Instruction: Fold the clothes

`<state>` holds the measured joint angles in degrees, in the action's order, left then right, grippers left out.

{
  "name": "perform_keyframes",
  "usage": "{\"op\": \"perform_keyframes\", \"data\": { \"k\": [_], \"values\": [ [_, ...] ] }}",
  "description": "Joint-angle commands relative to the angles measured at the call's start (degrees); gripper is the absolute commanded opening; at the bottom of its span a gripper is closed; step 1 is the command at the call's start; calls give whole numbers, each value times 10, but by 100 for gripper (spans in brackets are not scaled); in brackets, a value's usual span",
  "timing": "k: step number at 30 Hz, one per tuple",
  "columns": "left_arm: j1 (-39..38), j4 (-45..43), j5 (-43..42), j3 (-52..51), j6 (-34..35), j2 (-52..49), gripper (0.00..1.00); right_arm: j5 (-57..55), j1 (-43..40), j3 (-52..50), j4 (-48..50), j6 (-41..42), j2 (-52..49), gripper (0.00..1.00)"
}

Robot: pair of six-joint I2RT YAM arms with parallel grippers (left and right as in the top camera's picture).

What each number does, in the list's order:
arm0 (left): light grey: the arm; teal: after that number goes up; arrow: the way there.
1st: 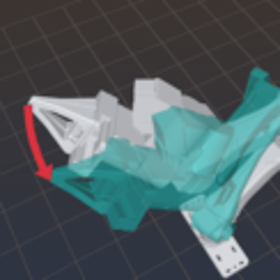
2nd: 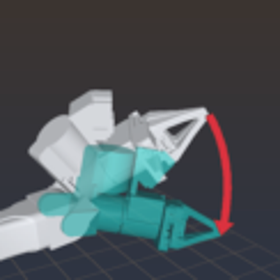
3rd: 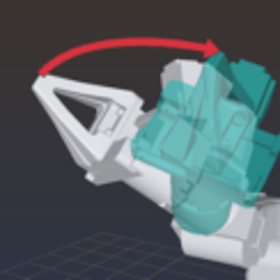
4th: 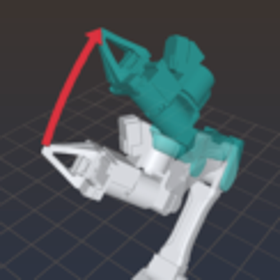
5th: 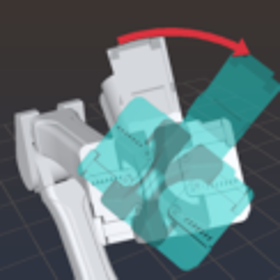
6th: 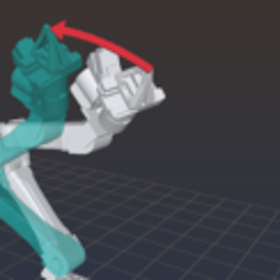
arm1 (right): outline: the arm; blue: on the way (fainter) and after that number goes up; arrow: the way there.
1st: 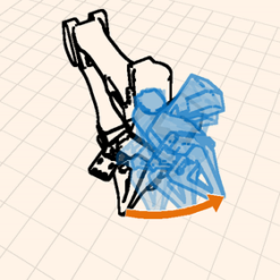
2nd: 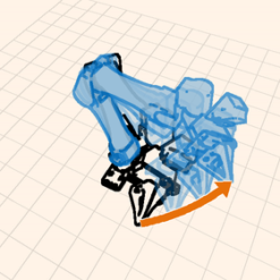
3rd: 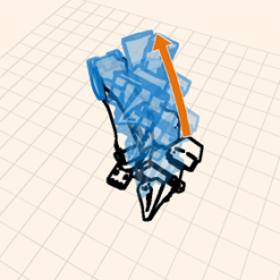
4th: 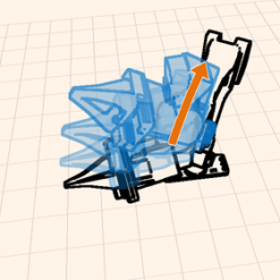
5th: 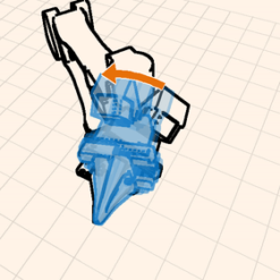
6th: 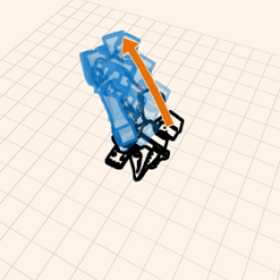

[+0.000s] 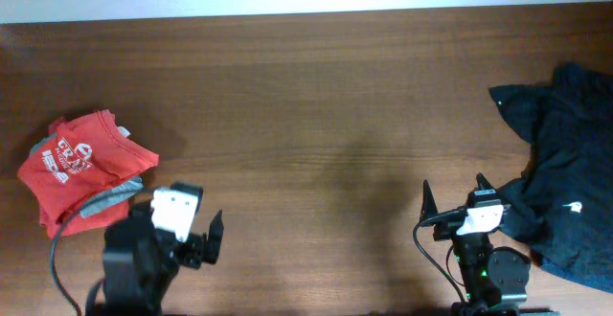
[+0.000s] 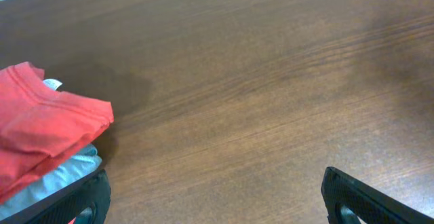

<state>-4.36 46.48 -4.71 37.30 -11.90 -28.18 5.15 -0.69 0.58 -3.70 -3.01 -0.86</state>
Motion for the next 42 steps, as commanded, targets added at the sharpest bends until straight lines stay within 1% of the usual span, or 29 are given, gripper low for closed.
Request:
{"op": "perform_keyframes", "data": {
  "k": [1, 4, 5, 6, 10, 12, 14, 18, 20, 24, 42],
  "values": [
    [3, -18, 6, -75, 7, 100, 99, -9, 3, -3, -4, -1, 1, 99],
    [3, -86, 5, -147, 7, 181, 99, -9, 3, -3, -4, -1, 1, 99],
    [3, -144, 5, -188, 7, 218, 99, -9, 3, -3, -4, -1, 1, 99],
    [3, -179, 5, -209, 7, 234, 99, -9, 3, -3, -4, -1, 1, 98],
    [4, -338, 16, -290, 7, 273, 99, -9, 3, -3, -4, -1, 1, 99],
    [4, -447, 22, -340, 7, 279, 99, -9, 3, -3, -4, -1, 1, 99],
    [4, -516, 21, -371, 7, 279, 99, -9, 3, -3, -4, -1, 1, 99],
    [4, -511, 30, -367, 7, 279, 99, -9, 3, -3, -4, -1, 1, 99],
    [4, -495, 30, -367, 7, 279, 99, -9, 3, -3, -4, -1, 1, 99],
    [4, -419, 32, -368, 7, 279, 99, -9, 3, -3, -4, -1, 1, 99],
    [4, -419, 32, -368, 7, 279, 99, -9, 3, -3, -4, -1, 1, 99]
  ]
}}
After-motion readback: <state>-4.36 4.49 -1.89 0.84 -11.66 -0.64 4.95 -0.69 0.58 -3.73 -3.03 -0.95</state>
